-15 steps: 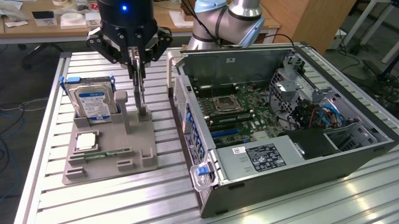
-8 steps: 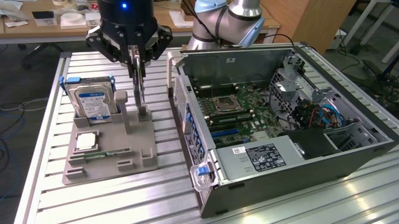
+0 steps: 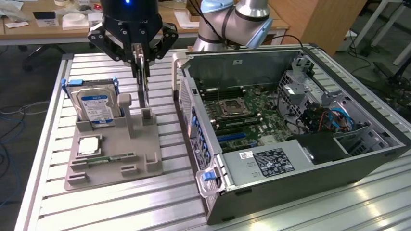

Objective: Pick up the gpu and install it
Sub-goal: 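Pick up the gpu and move the gpu toward the slot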

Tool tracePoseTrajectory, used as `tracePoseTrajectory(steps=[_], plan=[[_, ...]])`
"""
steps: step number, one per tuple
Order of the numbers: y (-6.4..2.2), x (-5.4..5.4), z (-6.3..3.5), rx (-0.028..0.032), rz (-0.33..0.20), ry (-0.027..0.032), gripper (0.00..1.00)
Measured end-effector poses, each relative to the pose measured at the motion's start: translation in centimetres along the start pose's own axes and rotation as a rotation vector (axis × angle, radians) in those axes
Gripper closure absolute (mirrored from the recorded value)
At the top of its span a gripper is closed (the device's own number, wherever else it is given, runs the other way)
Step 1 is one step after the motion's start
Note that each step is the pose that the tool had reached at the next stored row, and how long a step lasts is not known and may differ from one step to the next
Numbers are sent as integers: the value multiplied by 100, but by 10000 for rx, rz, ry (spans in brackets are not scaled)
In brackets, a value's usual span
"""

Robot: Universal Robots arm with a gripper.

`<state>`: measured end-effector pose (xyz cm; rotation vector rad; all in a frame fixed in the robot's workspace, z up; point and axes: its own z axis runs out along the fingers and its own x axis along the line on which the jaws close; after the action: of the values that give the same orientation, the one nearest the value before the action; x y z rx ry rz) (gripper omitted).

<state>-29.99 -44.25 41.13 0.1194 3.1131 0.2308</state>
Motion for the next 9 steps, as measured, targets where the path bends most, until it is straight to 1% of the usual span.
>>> tracePoseTrajectory(steps=[5,9], plan=[[0,-7,-2,2,-2,3,74],[4,-47,0,1,0,1,74]])
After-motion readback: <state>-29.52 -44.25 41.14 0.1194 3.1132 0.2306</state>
